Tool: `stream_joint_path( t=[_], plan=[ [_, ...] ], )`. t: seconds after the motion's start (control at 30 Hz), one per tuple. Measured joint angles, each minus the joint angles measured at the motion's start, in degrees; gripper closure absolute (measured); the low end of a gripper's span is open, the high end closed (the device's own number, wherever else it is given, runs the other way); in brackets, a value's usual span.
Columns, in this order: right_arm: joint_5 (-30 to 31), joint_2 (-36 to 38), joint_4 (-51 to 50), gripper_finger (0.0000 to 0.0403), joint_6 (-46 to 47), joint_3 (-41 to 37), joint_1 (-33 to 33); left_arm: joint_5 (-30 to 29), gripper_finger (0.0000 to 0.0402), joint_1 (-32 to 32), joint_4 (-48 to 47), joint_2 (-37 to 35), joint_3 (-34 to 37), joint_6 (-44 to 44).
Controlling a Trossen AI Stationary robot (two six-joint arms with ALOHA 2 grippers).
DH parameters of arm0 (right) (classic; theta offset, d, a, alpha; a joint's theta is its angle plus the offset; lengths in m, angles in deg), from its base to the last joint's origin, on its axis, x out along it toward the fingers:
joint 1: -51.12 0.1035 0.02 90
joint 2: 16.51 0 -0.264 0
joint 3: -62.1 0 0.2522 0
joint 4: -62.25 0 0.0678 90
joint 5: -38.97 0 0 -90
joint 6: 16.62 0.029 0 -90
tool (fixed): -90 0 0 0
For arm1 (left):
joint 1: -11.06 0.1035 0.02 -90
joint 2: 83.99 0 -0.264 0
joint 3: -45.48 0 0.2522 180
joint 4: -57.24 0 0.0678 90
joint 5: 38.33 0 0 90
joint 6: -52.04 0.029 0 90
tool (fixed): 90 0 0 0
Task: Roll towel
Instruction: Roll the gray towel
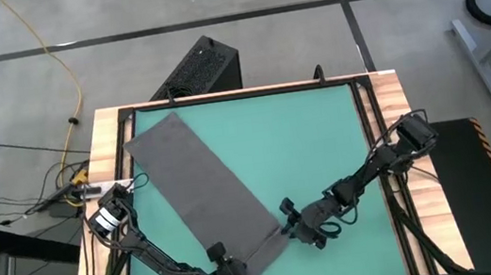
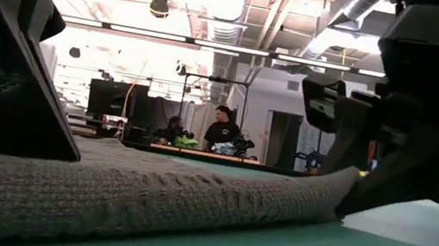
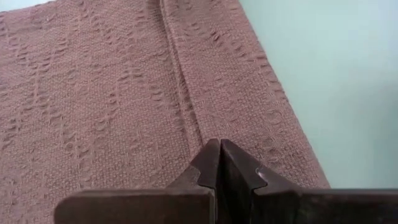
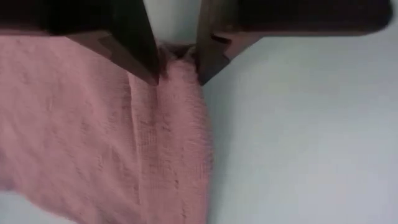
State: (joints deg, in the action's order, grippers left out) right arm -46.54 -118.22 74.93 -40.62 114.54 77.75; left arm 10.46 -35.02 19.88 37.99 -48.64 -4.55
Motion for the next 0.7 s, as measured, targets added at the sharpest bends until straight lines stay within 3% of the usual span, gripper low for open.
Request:
stream_joint_path(
  t=[0.2,0.7],
  plan=[
    [-5.2,0.5,-1.3,0.0384,6.8,0.0,-0.3,0.0,0.0401,0.0,-0.1,0.0,0.0,0.4],
    [-28.3,1.3,-9.9,0.0386,39.4,4.8,-11.0,-0.3,0.0401,-2.4,2.2,0.6,0.0,-3.0]
  ],
)
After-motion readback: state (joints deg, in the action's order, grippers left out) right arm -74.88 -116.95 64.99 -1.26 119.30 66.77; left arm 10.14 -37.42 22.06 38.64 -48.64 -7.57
